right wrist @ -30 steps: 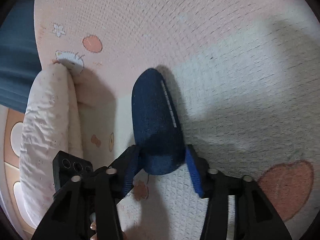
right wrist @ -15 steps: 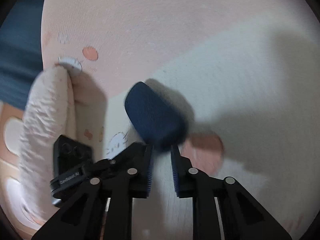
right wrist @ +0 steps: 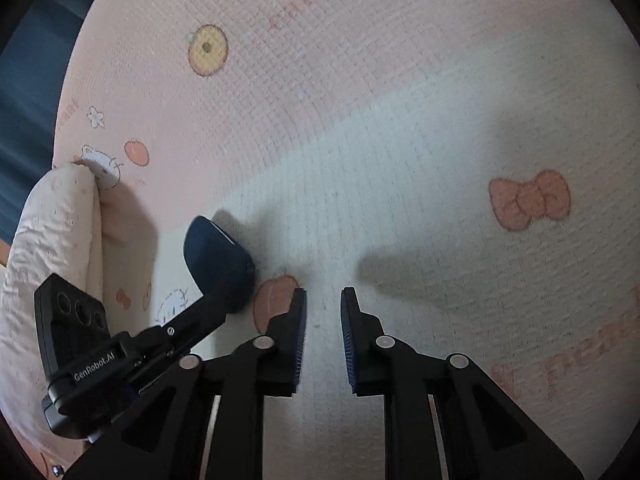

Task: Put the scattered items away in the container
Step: 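Position both grippers around the denim glasses case and close on it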

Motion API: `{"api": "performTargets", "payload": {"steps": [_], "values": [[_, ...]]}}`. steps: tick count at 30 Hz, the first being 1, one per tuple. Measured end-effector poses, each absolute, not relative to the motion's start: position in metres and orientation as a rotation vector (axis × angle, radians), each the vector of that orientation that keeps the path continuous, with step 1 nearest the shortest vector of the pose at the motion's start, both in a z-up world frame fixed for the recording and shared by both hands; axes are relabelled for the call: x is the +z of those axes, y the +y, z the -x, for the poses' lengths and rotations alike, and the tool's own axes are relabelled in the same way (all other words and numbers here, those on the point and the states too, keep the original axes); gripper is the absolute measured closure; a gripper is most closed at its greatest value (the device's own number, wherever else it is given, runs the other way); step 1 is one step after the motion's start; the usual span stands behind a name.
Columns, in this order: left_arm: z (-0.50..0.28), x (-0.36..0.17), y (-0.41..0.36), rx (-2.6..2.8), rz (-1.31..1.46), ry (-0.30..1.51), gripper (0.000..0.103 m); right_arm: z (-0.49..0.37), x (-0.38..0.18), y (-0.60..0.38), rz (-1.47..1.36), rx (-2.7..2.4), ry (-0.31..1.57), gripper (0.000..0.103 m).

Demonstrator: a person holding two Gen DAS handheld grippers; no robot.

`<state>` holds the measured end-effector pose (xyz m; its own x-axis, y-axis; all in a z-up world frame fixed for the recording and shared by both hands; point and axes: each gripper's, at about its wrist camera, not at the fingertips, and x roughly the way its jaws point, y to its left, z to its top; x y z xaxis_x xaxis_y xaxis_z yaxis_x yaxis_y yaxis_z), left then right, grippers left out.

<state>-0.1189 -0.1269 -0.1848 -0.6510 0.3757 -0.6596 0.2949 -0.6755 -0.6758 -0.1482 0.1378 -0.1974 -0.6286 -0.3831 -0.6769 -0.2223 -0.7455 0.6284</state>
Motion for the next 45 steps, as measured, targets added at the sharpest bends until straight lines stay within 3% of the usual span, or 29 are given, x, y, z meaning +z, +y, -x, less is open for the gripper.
{"api": "performTargets", "payload": {"steps": [2, 3, 5, 6, 7, 8, 17, 24, 27, 29, 32, 33, 45], "values": [[0.119, -0.183, -0.135, 2.516, 1.279, -1.273, 0.077, 0.155, -0.195, 0.132, -1.308, -2.526, -1.035, 0.087], [0.118, -0.183, -0.14, 2.508, 1.274, -1.296, 0.07, 0.159, -0.194, 0.128, -1.316, -2.529, -1.018, 0.082], [0.117, -0.183, -0.149, 2.49, 1.265, -1.327, 0.054, 0.164, -0.193, 0.123, -1.323, -2.558, -0.987, 0.06], [0.115, -0.182, -0.156, 2.487, 1.247, -1.34, 0.053, 0.166, -0.193, 0.119, -1.305, -2.578, -0.96, 0.039], [0.114, -0.181, -0.163, 2.499, 1.24, -1.345, 0.05, 0.168, -0.192, 0.115, -1.276, -2.606, -0.922, 0.028], [0.115, -0.179, -0.168, 2.516, 1.241, -1.347, 0.048, 0.169, -0.192, 0.11, -1.257, -2.638, -0.871, 0.026], [0.101, -0.193, -0.234, 2.52, 1.132, -1.642, 0.036, 0.195, -0.203, 0.065, -1.281, -2.584, -0.59, 0.026], [0.117, -0.22, -0.247, 2.392, 1.116, -1.797, 0.035, 0.192, -0.208, 0.041, -1.249, -2.593, -0.357, 0.025], [0.124, -0.228, -0.245, 2.333, 1.114, -1.826, 0.045, 0.195, -0.206, 0.032, -1.198, -2.578, -0.25, 0.025], [0.128, -0.233, -0.242, 2.317, 1.17, -1.819, 0.059, 0.201, -0.207, 0.03, -1.198, -2.582, -0.219, 0.026], [0.129, -0.235, -0.239, 2.309, 1.166, -1.81, 0.059, 0.206, -0.209, 0.029, -1.176, -2.554, -0.226, 0.03], [0.129, -0.234, -0.238, 2.319, 1.165, -1.801, 0.059, 0.207, -0.209, 0.026, -1.166, -2.536, -0.208, 0.04], [0.128, -0.236, -0.213, 2.25, 1.185, -1.746, 0.059, 0.173, -0.202, 0.045, -1.251, -2.604, -0.208, 0.041]]}}
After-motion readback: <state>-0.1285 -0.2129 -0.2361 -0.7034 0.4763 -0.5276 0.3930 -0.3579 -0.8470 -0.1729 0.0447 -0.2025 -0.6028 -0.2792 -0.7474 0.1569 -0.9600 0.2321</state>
